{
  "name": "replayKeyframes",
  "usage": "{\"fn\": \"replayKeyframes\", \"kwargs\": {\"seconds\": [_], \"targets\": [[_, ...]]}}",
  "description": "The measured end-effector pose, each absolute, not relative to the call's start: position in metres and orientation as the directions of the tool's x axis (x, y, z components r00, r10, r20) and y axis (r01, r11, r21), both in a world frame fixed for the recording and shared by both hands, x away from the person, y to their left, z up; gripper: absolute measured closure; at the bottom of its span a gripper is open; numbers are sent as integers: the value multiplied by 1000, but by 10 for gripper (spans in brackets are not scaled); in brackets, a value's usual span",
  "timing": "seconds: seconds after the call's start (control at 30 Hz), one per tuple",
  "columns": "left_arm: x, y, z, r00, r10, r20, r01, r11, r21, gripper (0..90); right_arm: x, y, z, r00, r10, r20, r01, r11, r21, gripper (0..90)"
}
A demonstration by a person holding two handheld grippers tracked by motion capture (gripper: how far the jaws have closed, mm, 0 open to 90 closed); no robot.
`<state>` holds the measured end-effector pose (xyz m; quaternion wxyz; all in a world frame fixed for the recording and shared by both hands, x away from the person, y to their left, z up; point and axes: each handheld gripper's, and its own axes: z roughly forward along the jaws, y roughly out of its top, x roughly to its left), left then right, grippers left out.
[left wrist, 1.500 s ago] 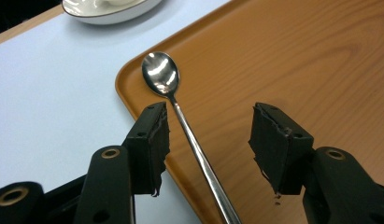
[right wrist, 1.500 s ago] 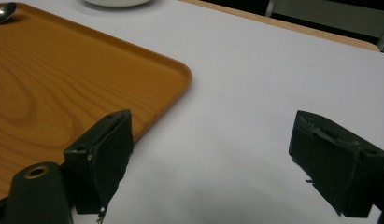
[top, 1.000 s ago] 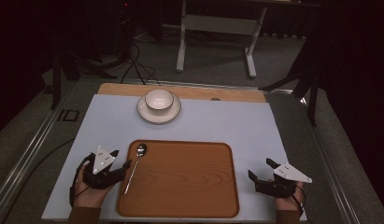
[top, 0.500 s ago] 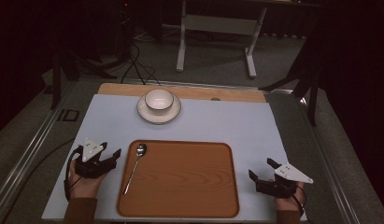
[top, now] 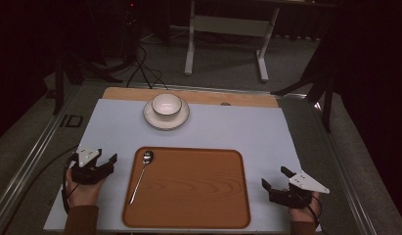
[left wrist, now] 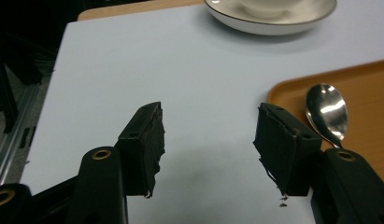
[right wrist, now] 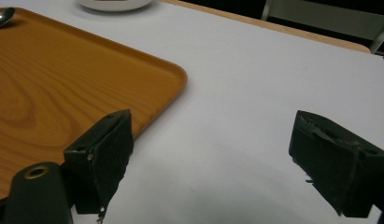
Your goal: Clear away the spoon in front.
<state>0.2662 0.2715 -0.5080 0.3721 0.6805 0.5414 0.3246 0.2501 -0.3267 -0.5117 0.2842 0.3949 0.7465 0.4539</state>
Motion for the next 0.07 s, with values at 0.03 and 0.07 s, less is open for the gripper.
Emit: {"fn": "replayKeyframes", "kwargs": {"seconds": [0.03, 0.07], "targets": [[266, 272, -508, 197, 980, 40, 494, -134, 859, 418, 250, -327, -512, -527, 848, -67, 331, 277, 902, 135], [266, 273, -508, 192, 981, 38, 494, -130, 860, 418, 251, -327, -512, -527, 847, -66, 331, 277, 902, 136]]}}
